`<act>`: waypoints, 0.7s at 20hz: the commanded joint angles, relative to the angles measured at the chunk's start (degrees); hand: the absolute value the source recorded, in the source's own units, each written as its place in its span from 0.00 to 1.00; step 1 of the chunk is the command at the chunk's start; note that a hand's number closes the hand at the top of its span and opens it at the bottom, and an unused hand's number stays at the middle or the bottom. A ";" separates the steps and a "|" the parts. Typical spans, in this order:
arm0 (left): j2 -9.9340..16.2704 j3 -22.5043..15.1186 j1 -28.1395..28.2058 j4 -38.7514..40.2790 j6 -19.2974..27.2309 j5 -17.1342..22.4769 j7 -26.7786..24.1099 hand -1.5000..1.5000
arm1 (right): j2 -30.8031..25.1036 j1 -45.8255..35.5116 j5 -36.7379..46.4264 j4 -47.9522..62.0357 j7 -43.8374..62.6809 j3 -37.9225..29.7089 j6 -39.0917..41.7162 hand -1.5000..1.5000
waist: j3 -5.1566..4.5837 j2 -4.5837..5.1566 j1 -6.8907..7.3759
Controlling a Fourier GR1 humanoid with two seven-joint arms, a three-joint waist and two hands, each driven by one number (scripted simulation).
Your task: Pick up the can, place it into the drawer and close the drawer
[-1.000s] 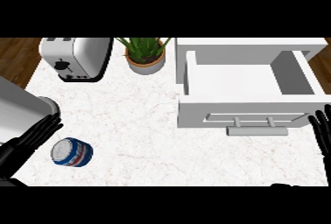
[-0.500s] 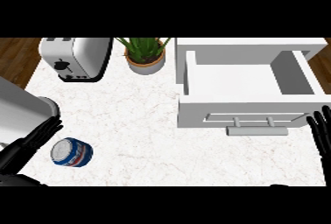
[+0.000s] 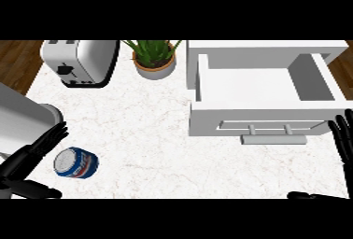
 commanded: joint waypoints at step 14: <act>1.23 -6.05 -7.93 19.23 -0.98 -2.58 -15.04 0.00 | 1.27 2.10 0.32 -5.60 3.24 0.91 -0.39 0.00 | -0.04 0.02 -0.42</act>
